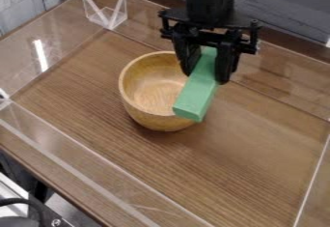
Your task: Put the green block in the brown bowl
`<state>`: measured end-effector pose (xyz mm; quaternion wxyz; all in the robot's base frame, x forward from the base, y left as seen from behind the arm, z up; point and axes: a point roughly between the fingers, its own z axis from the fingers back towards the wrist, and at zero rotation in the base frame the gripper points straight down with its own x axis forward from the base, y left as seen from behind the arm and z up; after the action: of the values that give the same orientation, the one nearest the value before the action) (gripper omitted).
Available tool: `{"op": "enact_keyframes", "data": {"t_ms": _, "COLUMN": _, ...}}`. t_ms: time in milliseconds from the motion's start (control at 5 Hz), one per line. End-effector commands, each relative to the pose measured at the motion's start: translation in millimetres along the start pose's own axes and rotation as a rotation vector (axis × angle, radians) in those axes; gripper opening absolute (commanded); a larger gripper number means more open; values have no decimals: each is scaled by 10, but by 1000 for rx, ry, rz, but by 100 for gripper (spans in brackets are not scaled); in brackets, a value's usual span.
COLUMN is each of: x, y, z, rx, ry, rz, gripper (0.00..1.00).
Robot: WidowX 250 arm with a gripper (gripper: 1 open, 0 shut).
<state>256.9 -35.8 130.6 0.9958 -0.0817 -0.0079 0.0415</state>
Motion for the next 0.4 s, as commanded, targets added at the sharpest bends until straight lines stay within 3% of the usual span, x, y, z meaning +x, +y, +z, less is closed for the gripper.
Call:
{"op": "enact_keyframes", "data": {"t_ms": 0, "x": 38, "y": 15, "z": 92, "rx": -9, "ry": -37, "rz": 5, "gripper": 0}}
{"op": "enact_keyframes", "data": {"t_ms": 200, "x": 37, "y": 23, "z": 104, "rx": -12, "ry": -40, "rz": 7, "gripper": 0}}
